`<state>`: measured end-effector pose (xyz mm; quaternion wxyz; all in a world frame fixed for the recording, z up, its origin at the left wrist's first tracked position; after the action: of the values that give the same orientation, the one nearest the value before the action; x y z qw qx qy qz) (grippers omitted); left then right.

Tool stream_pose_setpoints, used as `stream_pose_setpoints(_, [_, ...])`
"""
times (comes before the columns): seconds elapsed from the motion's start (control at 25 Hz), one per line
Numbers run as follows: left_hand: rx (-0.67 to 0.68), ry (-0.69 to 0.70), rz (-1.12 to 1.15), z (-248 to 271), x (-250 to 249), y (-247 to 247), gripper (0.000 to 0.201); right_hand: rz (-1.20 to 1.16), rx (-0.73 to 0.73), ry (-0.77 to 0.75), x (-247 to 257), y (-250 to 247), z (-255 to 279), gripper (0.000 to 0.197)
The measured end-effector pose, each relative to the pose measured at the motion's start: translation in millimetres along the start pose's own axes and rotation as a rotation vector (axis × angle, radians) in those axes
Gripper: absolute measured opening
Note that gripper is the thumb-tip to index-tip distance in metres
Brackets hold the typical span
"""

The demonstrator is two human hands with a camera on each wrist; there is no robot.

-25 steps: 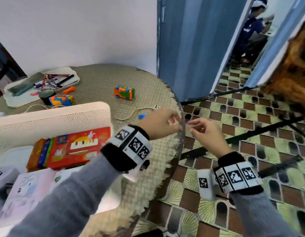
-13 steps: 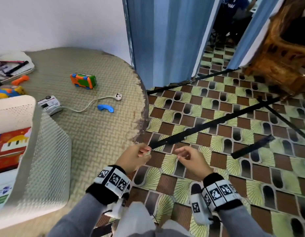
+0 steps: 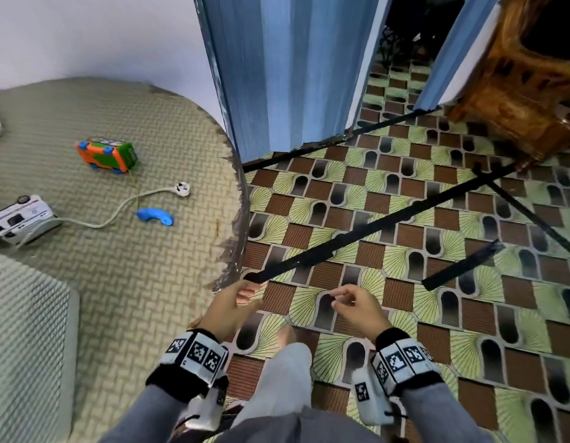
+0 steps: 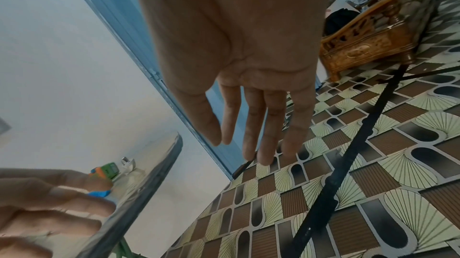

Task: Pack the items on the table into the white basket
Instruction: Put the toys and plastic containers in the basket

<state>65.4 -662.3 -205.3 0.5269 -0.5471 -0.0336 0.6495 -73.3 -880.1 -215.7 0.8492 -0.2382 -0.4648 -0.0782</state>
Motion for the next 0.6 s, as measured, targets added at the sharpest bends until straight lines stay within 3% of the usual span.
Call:
stream_pose_setpoints(0.4, [-0.21, -0.093, 0.162, -85, -11, -56, 0.023, 0.001, 0.148, -0.074, 90, 15, -138, 0.016])
stream_pose_setpoints(0.6, [-0.377, -0.161, 0.187, -100, -4, -89, 0.025, 0.054, 0.334, -0.147, 141, 52, -186, 0.018])
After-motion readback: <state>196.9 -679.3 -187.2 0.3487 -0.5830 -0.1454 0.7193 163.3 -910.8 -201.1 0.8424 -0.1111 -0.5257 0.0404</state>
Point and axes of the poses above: each hand's wrist, its own z-axis away from the middle knuckle, its own y-axis out of the palm, x = y × z, the point moved 3 cm from there along -z, towards the middle knuckle, and after that the axes turned 11 degrees about -z, right-handed, at the moved point
